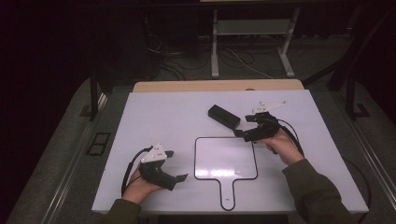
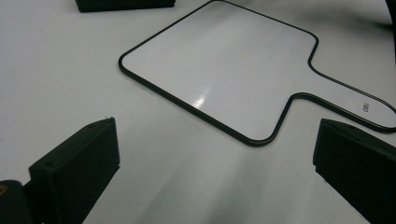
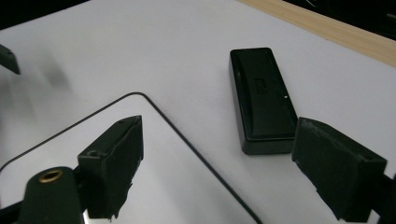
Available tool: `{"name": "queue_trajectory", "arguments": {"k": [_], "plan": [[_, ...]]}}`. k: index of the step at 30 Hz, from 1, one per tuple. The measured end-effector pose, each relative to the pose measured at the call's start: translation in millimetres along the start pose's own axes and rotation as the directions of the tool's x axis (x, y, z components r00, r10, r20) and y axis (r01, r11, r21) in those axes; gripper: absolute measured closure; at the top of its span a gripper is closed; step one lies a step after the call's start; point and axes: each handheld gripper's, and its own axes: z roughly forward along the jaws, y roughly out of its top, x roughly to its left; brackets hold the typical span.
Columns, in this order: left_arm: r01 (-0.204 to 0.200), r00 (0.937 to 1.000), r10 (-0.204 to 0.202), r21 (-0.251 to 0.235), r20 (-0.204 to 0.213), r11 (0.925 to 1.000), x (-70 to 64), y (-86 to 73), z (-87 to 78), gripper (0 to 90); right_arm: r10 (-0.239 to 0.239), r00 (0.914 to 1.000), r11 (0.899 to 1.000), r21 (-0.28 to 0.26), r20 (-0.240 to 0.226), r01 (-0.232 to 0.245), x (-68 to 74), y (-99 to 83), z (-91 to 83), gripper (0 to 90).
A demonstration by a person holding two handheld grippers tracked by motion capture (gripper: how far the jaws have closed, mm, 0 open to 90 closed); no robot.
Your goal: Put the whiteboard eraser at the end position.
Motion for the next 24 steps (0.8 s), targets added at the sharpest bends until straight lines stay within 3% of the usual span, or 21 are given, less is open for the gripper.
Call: {"name": "queue_trajectory", "arguments": {"k": [15, 24], "plan": [[0.007, 1.0, -0.007, -0.006, -0.002, 1.0, 0.3, -1.2, -0.9, 0.0, 0.005, 0.9987, 1.0, -0.021, 0.051, -0.004, 10.8, -27.8, -19.2, 15.0], [0.008, 1.0, -0.008, -0.005, 0.001, 1.0, 0.4, -1.2, -1.3, 0.0, 0.012, 0.9978, 0.998, -0.066, 0.065, -0.008, 16.9, -48.8, -33.6, 15.0]]}}
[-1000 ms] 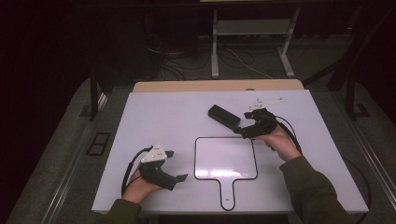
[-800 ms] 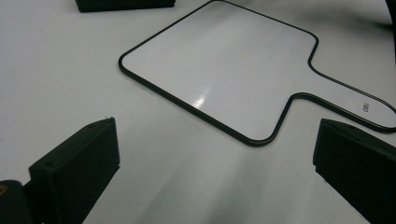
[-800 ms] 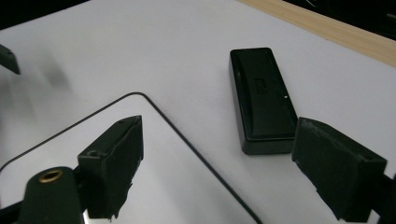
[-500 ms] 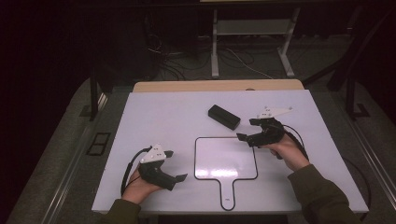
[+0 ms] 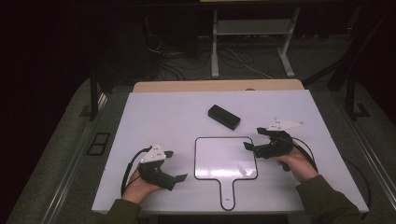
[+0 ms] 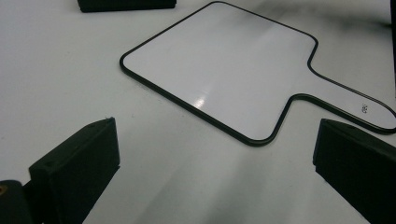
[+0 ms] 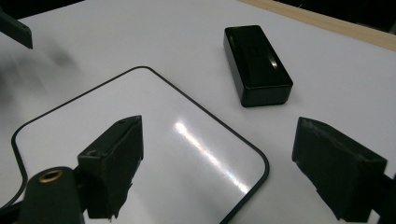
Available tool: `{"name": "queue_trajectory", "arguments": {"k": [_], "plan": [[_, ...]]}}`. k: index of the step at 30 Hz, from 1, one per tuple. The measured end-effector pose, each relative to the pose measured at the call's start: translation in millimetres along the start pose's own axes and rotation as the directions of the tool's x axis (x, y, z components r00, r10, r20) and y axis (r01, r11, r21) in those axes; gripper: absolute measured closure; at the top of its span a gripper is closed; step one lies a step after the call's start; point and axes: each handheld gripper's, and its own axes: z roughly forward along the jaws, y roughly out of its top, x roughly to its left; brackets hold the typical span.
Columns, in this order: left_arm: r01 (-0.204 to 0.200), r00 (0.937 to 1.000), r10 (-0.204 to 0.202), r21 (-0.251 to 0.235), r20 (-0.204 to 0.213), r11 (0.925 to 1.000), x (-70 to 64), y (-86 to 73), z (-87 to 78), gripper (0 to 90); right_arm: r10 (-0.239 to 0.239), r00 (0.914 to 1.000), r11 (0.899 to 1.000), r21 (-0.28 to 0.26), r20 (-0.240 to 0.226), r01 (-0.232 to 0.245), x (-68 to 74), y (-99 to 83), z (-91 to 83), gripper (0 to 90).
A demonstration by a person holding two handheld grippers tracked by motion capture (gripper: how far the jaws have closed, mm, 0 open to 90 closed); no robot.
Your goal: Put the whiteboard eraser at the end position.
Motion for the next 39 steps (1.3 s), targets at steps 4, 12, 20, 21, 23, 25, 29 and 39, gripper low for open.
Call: {"name": "queue_trajectory", "arguments": {"k": [4, 12, 20, 21, 23, 25, 29, 39], "plan": [[0.001, 1.0, -0.001, -0.001, -0.002, 1.0, -0.2, 0.1, -0.9, 0.0, -0.013, 0.9999, 1.0, 0.0, 0.004, 0.013, 4.3, -7.5, -5.7, 15.0], [0.007, 1.0, -0.007, -0.008, 0.0, 0.9999, -0.9, 0.1, -1.4, 0.0, -0.012, 0.9999, 1.0, -0.026, 0.003, 0.012, 7.5, -23.8, -21.0, 15.0], [0.006, 1.0, -0.006, -0.006, -0.001, 1.0, -1.3, 0.5, -1.1, 0.0, 0.012, 0.9999, 0.999, -0.031, 0.012, -0.011, 3.9, -43.0, -37.4, 15.0], [0.006, 1.0, -0.006, -0.007, 0.0, 1.0, -1.4, 0.5, -1.0, 0.0, 0.013, 0.9999, 0.999, -0.031, 0.01, -0.012, 3.6, -44.8, -39.3, 15.0], [0.004, 1.0, -0.004, -0.004, 0.0, 1.0, -1.1, 0.5, -1.6, 0.0, 0.013, 0.9998, 0.999, -0.032, 0.016, -0.013, 3.3, -48.0, -42.7, 15.0], [0.002, 1.0, -0.002, -0.006, -0.001, 1.0, -0.9, 0.5, -2.2, 0.0, 0.019, 0.9996, 0.999, -0.036, 0.022, -0.018, 3.0, -52.0, -46.7, 15.0], [0.004, 1.0, -0.004, -0.006, -0.001, 1.0, -1.0, 0.3, -2.4, 0.0, 0.026, 0.9995, 0.999, -0.047, 0.02, -0.025, 4.2, -58.8, -52.8, 15.1], [0.008, 1.0, -0.008, -0.006, -0.005, 1.0, -2.0, 0.4, -2.7, 0.0, 0.012, 0.9998, 0.999, -0.036, 0.013, -0.012, 9.8, -71.2, -58.9, 15.0]]}}
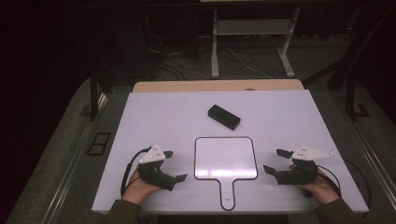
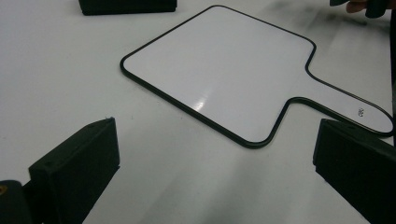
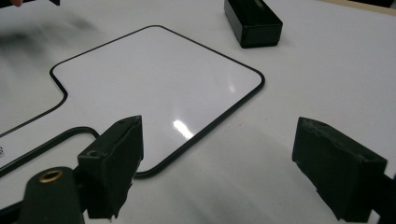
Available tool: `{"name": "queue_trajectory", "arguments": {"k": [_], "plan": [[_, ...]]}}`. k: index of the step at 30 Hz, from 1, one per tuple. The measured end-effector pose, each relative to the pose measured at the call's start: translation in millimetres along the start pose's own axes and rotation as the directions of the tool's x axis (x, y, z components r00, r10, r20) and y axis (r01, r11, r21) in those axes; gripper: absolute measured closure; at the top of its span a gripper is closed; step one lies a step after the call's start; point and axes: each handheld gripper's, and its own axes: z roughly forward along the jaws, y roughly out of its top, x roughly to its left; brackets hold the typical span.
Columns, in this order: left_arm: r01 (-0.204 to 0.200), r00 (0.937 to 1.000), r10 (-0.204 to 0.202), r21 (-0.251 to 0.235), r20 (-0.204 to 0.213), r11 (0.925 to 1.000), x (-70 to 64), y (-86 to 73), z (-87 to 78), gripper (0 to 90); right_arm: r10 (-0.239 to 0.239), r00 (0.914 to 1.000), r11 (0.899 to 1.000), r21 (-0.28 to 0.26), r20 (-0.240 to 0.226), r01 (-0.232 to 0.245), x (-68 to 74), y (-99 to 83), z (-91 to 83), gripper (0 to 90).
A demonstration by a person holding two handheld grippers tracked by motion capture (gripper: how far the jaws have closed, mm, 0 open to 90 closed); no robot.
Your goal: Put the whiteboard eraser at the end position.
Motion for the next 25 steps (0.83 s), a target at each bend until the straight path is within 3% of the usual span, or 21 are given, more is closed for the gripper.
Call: {"name": "queue_trajectory", "arguments": {"k": [9, 25], "plan": [[-0.002, 1.0, 0.002, 0.001, -0.002, 1.0, 0.1, -0.3, -0.3, 0.0, 0.018, 0.9998, 1.0, 0.003, 0.009, -0.018, -2.8, -7.0, -6.1, 15.0], [-0.003, 1.0, 0.003, 0.001, -0.003, 1.0, 0.2, -0.1, -0.6, 0.0, 0.004, 1.0, 1.0, 0.01, 0.006, -0.004, -2.0, -7.1, -5.1, 15.0]]}}
